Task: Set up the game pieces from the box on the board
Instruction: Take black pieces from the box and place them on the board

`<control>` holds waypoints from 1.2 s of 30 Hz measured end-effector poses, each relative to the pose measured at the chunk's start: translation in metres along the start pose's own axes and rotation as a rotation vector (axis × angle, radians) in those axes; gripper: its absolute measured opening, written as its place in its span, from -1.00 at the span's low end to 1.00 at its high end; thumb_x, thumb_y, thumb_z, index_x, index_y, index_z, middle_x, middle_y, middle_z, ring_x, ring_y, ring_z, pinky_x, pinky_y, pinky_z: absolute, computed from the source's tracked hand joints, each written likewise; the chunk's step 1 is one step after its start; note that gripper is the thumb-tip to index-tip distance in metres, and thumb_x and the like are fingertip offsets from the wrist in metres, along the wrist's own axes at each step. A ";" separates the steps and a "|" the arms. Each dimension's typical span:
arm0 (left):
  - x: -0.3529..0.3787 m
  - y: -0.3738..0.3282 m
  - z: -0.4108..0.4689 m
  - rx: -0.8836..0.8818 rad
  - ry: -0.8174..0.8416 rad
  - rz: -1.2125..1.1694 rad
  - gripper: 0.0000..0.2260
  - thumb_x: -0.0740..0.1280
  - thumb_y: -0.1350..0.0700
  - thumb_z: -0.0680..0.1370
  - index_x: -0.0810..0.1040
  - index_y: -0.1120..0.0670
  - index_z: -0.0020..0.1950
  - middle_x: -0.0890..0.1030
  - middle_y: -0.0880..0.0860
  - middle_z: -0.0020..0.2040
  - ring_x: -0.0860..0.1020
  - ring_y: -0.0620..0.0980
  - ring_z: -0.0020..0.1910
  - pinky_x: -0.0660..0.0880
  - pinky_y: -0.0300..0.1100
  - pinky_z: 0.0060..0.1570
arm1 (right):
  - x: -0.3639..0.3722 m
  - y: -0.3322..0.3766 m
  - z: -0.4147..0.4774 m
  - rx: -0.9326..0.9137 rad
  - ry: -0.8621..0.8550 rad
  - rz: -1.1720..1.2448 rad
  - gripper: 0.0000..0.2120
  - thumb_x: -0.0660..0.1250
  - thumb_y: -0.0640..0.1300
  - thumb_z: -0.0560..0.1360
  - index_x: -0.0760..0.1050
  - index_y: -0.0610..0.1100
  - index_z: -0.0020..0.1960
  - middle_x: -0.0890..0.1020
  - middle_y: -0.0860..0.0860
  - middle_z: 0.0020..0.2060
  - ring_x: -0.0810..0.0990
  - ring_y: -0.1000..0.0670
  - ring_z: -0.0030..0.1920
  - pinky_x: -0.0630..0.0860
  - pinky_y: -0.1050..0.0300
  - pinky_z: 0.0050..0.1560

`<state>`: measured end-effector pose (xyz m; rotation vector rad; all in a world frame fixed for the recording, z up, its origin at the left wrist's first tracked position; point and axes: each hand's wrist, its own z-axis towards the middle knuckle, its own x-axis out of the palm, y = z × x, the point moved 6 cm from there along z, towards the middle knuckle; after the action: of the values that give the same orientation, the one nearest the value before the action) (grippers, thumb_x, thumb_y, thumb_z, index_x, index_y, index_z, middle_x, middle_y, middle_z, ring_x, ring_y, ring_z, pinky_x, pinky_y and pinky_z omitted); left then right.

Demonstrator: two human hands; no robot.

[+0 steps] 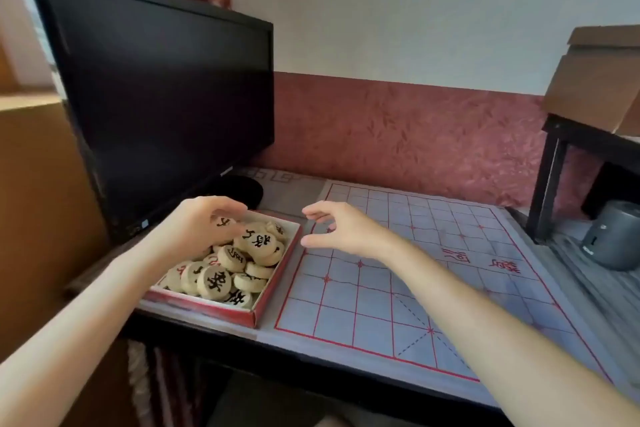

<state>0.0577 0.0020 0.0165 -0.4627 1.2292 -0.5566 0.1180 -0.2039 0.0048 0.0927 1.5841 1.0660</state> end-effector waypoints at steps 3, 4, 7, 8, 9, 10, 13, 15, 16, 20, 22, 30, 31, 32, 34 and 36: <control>0.002 0.016 -0.009 -0.068 -0.004 0.040 -0.65 0.46 0.11 0.39 0.56 -0.06 0.15 0.55 -0.12 0.00 0.50 -0.24 -0.07 0.35 -0.43 -0.18 | 0.024 0.011 0.007 -0.009 0.048 -0.026 -0.46 0.43 0.00 0.41 0.40 -0.04 0.34 0.48 0.06 0.28 0.45 0.08 0.25 0.39 0.20 0.17; 0.007 0.020 -0.011 -0.061 0.008 0.072 -0.62 0.47 0.13 0.38 0.54 -0.07 0.17 0.55 -0.12 -0.03 0.50 -0.22 -0.07 0.36 -0.42 -0.20 | 0.033 0.015 0.008 -0.010 0.054 -0.040 -0.46 0.43 0.00 0.41 0.40 -0.04 0.35 0.47 0.06 0.29 0.45 0.07 0.26 0.38 0.20 0.17; 0.012 0.021 -0.010 -0.015 -0.014 0.184 -0.59 0.45 0.14 0.39 0.52 -0.07 0.21 0.55 -0.08 0.00 0.54 -0.05 0.03 0.43 -0.27 -0.07 | 0.049 0.020 0.017 -0.035 0.024 -0.045 -0.45 0.43 -0.01 0.41 0.38 -0.07 0.36 0.46 0.03 0.32 0.41 0.05 0.32 0.33 0.20 0.22; 0.011 0.015 -0.009 0.024 -0.039 0.216 -0.60 0.44 0.14 0.40 0.51 -0.05 0.22 0.56 -0.05 0.07 0.53 -0.04 0.07 0.43 -0.25 -0.03 | 0.051 0.023 0.020 -0.054 0.002 -0.031 -0.46 0.43 -0.03 0.40 0.39 -0.08 0.35 0.47 0.01 0.31 0.41 0.05 0.31 0.33 0.21 0.21; 0.012 0.011 -0.007 0.058 -0.060 0.224 -0.60 0.44 0.14 0.41 0.51 -0.04 0.24 0.55 -0.03 0.13 0.52 -0.04 0.10 0.40 -0.25 0.00 | 0.054 0.025 0.021 -0.061 -0.010 -0.017 -0.47 0.43 -0.06 0.40 0.41 -0.09 0.33 0.49 0.00 0.29 0.43 0.04 0.29 0.34 0.21 0.20; 0.013 0.006 -0.004 0.091 -0.071 0.224 -0.60 0.43 0.14 0.42 0.51 -0.03 0.25 0.55 -0.02 0.17 0.50 -0.04 0.13 0.38 -0.27 0.02 | 0.058 0.027 0.023 -0.069 -0.021 -0.010 -0.48 0.43 -0.09 0.40 0.43 -0.11 0.32 0.50 -0.02 0.27 0.45 0.02 0.28 0.36 0.20 0.21; 0.024 0.003 0.007 0.082 0.021 0.297 -0.57 0.38 0.17 0.45 0.46 0.00 0.31 0.55 -0.01 0.21 0.49 -0.03 0.19 0.37 -0.28 0.09 | 0.067 0.025 0.030 -0.059 -0.048 -0.030 -0.47 0.42 -0.05 0.38 0.42 -0.07 0.33 0.50 -0.02 0.29 0.40 -0.03 0.33 0.36 0.02 0.34; 0.034 0.008 0.017 0.071 0.113 0.371 -0.53 0.38 0.20 0.43 0.43 -0.01 0.32 0.57 0.00 0.21 0.52 -0.01 0.17 0.44 -0.18 0.15 | 0.069 0.025 0.032 -0.074 -0.072 -0.031 -0.48 0.40 -0.05 0.38 0.44 -0.06 0.32 0.51 -0.01 0.28 0.40 -0.02 0.33 0.35 -0.02 0.35; 0.037 0.010 0.021 0.073 0.139 0.402 -0.52 0.39 0.20 0.43 0.43 -0.02 0.33 0.58 0.01 0.20 0.53 0.00 0.16 0.46 -0.12 0.16 | 0.068 0.025 0.031 -0.088 -0.086 -0.027 -0.49 0.40 -0.07 0.39 0.44 -0.07 0.32 0.51 -0.01 0.27 0.41 -0.01 0.32 0.35 0.01 0.35; 0.036 0.010 0.027 0.126 0.122 0.386 -0.52 0.46 0.12 0.37 0.49 -0.09 0.27 0.58 -0.04 0.14 0.57 -0.03 0.07 0.52 -0.06 0.06 | 0.051 0.023 0.022 -0.109 -0.138 0.031 -0.60 0.41 -0.12 0.41 0.49 -0.08 0.24 0.57 0.01 0.13 0.47 0.02 0.20 0.41 0.09 0.24; 0.033 0.009 0.026 0.124 0.091 0.375 -0.53 0.47 0.08 0.36 0.50 -0.09 0.26 0.53 -0.07 0.10 0.54 -0.04 0.01 0.53 -0.09 0.01 | 0.037 0.016 0.015 -0.090 -0.157 0.063 -0.59 0.44 -0.10 0.39 0.50 -0.06 0.22 0.57 0.04 0.09 0.48 0.06 0.16 0.43 0.11 0.19; 0.024 -0.040 0.004 0.134 -0.122 0.014 -0.63 0.48 -0.04 0.34 0.58 0.00 0.12 0.55 -0.07 -0.02 0.55 -0.16 -0.11 0.41 -0.43 -0.12 | -0.023 -0.025 -0.058 0.009 -0.188 0.110 -0.58 0.47 -0.14 0.38 0.49 -0.02 0.22 0.57 0.20 0.02 0.49 0.31 0.04 0.32 0.55 0.07; 0.033 -0.053 -0.001 0.148 -0.084 -0.019 -0.64 0.47 -0.07 0.34 0.58 -0.03 0.11 0.55 -0.09 -0.03 0.54 -0.19 -0.11 0.41 -0.43 -0.11 | -0.026 -0.032 -0.071 0.030 -0.189 0.099 -0.58 0.47 -0.13 0.38 0.49 0.01 0.21 0.56 0.24 0.01 0.50 0.31 0.06 0.33 0.49 0.13; 0.045 -0.065 -0.008 0.165 -0.044 -0.038 -0.65 0.46 -0.09 0.35 0.58 -0.06 0.09 0.55 -0.11 -0.05 0.54 -0.22 -0.11 0.41 -0.45 -0.12 | -0.028 -0.039 -0.084 0.052 -0.190 0.094 -0.59 0.47 -0.11 0.38 0.49 0.02 0.21 0.56 0.26 0.01 0.50 0.31 0.08 0.33 0.45 0.17; 0.073 -0.083 -0.021 0.200 0.035 -0.049 -0.67 0.46 -0.12 0.34 0.56 -0.10 0.07 0.55 -0.15 -0.07 0.50 -0.31 -0.12 0.38 -0.53 -0.13 | -0.031 -0.053 -0.112 0.100 -0.193 0.089 -0.59 0.47 -0.09 0.39 0.49 0.05 0.21 0.58 0.24 0.06 0.49 0.34 0.11 0.33 0.47 0.19; 0.103 -0.095 -0.035 0.233 0.109 -0.083 -0.66 0.47 -0.11 0.33 0.56 -0.09 0.06 0.55 -0.17 -0.08 0.50 -0.30 -0.12 0.40 -0.52 -0.10 | -0.029 -0.065 -0.140 0.149 -0.198 0.076 -0.59 0.47 -0.06 0.39 0.49 0.10 0.21 0.57 0.26 0.08 0.45 0.41 0.11 0.30 0.57 0.11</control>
<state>0.0339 -0.1378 -0.0121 -0.2904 1.2348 -0.7947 0.0441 -0.3386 -0.0276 0.3510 1.4878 0.9646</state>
